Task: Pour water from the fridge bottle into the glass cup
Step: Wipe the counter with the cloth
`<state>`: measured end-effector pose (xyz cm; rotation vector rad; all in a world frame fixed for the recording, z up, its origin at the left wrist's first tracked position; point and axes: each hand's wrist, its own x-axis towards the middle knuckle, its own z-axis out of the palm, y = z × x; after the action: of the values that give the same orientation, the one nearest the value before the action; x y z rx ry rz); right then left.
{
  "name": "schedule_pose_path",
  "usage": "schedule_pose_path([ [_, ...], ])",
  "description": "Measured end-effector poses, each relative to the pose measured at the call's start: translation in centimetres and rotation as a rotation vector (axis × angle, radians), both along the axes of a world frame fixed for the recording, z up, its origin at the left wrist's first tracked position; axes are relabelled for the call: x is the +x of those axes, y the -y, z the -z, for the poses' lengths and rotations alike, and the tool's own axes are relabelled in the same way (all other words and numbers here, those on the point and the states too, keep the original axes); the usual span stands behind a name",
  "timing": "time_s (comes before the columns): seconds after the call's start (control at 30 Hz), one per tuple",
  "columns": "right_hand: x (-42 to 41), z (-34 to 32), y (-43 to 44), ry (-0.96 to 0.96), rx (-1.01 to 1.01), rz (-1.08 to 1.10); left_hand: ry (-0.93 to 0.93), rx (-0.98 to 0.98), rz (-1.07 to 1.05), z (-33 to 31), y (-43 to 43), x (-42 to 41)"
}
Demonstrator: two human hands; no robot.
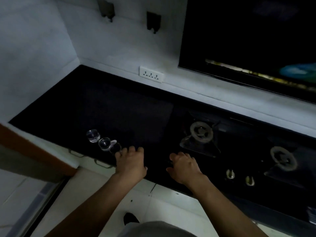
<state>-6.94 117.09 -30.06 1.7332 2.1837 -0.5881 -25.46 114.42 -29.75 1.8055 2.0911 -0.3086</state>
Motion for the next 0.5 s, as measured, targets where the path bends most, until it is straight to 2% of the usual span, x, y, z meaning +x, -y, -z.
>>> schedule_pose_path([
  [0.23, 11.3, -2.7, 4.9, -0.023, 0.035, 0.135, -0.043, -0.095, 0.164, -2.5, 2.1, 11.0],
  [0.5, 28.6, -4.3, 14.7, -0.036, 0.076, 0.347, -0.074, -0.022, 0.413, -3.6, 8.1, 30.2],
])
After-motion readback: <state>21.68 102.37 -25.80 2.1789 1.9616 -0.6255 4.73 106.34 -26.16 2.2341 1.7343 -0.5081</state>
